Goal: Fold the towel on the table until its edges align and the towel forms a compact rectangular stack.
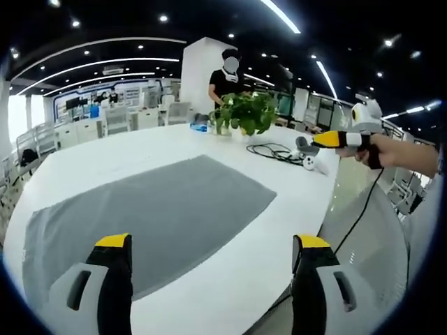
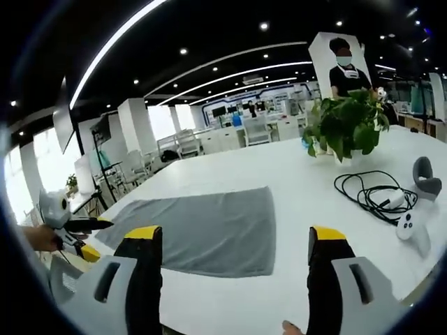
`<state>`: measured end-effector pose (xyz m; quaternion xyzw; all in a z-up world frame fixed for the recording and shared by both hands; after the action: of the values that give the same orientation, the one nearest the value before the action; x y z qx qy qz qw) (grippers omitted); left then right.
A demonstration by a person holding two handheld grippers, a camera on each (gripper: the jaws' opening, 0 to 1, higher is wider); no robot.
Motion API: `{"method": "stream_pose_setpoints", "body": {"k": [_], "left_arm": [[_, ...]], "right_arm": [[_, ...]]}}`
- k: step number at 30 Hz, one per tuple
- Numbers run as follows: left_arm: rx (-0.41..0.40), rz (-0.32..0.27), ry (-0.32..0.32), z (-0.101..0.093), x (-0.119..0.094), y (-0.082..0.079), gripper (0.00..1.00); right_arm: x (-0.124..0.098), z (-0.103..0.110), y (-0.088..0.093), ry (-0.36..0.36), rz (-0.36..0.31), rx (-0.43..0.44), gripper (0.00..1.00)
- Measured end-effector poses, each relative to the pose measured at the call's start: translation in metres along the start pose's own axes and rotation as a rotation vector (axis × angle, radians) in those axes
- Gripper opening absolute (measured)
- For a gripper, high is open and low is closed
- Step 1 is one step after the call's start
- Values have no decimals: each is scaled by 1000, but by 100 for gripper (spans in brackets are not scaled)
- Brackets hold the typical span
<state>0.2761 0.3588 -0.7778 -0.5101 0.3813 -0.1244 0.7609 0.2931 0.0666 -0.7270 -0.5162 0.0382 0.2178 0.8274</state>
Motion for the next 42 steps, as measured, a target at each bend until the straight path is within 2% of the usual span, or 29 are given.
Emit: {"method": "stream_pose_setpoints", "body": {"k": [12,17,21,26,34,42], "left_arm": [[107,-9,122,-32,56,-28,92],[194,10,133,-38,79,-35,91],[214,0,141,-42,96,-43,88],[262,3,167,-51,117,-49,87],[362,34,221,-65,150,-50,84],[408,32,248,-76,175,-57,72]], "right_arm": [[22,-29,-32,-17,0,-30,83],[38,-44,-50,-20,-7,-34,80],[52,-53,-67,-23,-48,-7,77],[78,-58,-82,-44,-63,0,75],[115,-56,-89,-64,-64,-3,72],[154,-54,-90,-101,-46,1,65]]}}
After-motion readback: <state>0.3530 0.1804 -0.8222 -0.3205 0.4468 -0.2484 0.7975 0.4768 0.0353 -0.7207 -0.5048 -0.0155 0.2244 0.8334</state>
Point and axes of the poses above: the point that each gripper's makers call its tool centre point, and the gripper's own axes: x roughly forward along the fingers, z roughly to its left, y roughly out of its underside, the point moved 3 cm from there along -x, roughly backward along the fingers, and after that the axes turned 15 degrees about x, right-handed, at the moved point
